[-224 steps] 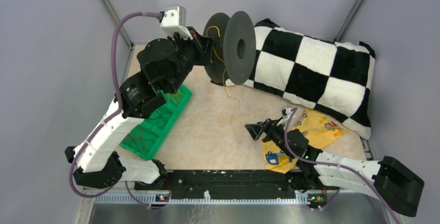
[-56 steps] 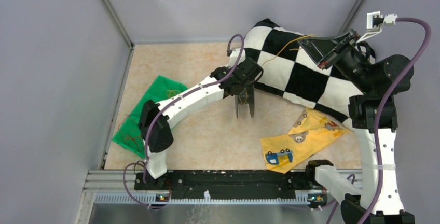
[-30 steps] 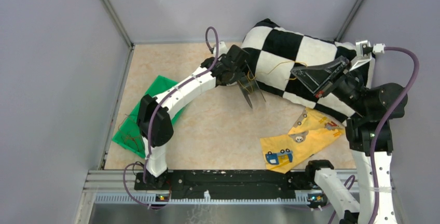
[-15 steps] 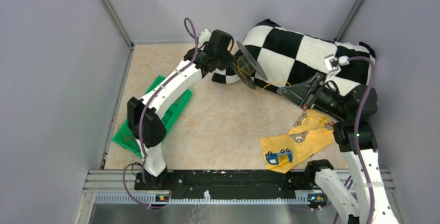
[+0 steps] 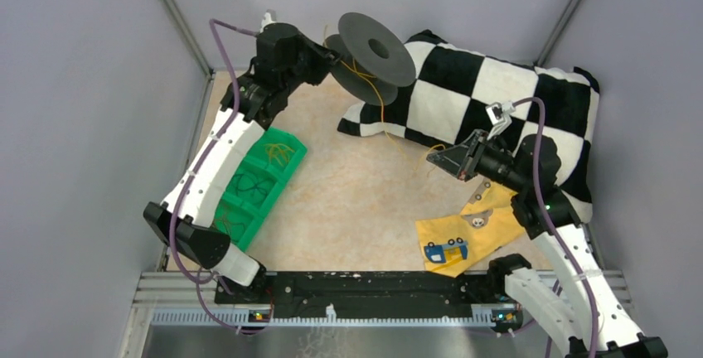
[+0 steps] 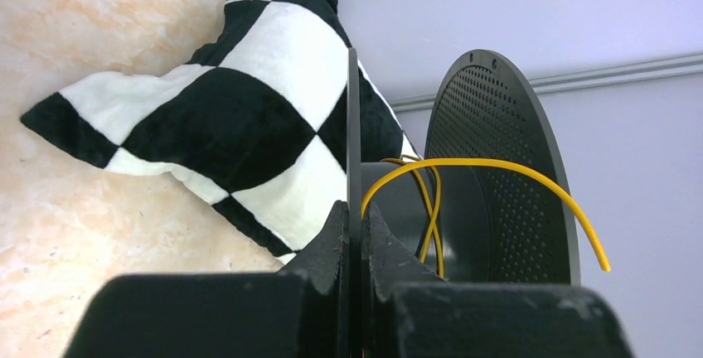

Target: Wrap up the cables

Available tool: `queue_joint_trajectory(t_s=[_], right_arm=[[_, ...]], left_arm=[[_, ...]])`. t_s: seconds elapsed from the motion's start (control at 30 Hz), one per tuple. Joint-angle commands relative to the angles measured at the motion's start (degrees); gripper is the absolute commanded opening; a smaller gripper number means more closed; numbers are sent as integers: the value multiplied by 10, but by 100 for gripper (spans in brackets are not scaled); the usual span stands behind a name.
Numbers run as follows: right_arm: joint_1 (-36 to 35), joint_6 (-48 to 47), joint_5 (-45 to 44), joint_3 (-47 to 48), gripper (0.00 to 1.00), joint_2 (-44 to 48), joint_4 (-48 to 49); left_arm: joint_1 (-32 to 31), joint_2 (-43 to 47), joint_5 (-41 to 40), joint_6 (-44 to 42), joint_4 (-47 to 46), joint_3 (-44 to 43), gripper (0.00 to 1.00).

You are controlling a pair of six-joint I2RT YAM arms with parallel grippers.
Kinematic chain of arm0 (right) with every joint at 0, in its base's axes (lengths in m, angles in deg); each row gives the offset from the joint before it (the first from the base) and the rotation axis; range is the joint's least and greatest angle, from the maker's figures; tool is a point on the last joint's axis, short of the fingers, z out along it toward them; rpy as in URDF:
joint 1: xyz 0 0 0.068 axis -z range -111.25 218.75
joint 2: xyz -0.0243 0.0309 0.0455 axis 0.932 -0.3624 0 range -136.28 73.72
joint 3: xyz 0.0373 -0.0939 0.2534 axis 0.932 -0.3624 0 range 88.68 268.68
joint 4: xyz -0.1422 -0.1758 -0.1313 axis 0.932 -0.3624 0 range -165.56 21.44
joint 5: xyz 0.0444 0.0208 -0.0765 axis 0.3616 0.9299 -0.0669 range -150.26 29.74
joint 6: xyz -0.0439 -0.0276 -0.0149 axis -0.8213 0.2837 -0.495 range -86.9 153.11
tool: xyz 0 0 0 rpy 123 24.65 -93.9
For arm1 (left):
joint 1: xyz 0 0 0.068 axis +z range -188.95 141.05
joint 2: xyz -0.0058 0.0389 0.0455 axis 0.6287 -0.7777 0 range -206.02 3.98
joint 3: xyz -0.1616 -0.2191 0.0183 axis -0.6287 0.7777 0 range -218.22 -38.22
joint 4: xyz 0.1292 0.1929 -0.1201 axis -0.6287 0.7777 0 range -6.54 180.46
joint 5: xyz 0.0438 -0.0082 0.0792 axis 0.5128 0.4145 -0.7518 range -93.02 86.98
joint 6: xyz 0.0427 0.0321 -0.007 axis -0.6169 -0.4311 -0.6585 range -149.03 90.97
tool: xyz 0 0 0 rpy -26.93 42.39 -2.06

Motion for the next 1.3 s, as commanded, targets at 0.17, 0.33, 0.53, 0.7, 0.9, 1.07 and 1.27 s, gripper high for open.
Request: queue_joint_trajectory(t_s=[0.17,0.33,0.53,0.7,0.9,1.07,1.27], right_arm=[[-5,-47,-88,-9,0,20,-32],[-2,-78,-124,-11,0,2,-50],[33,-100,-134,-16,0,-16,-60],[74,-105,-134,-25,0,-18,-60],[96,-118,-138,-15,0,-61,-53],[162,-121,-134,-4,0,-70,-39],[179,-112,-114,19,0,-100,-17]], left_arm=[[35,57,168,-79,-57,45,0],[39,57,259,-141,-36,49,0],[42,88,323,-220,-13,49,0],[45,117,351,-292,21,50,0],[45,169,453,-360,4,111,0],[45,217,474,-443,11,183,0],[45,267,576,-535,-11,265,0]])
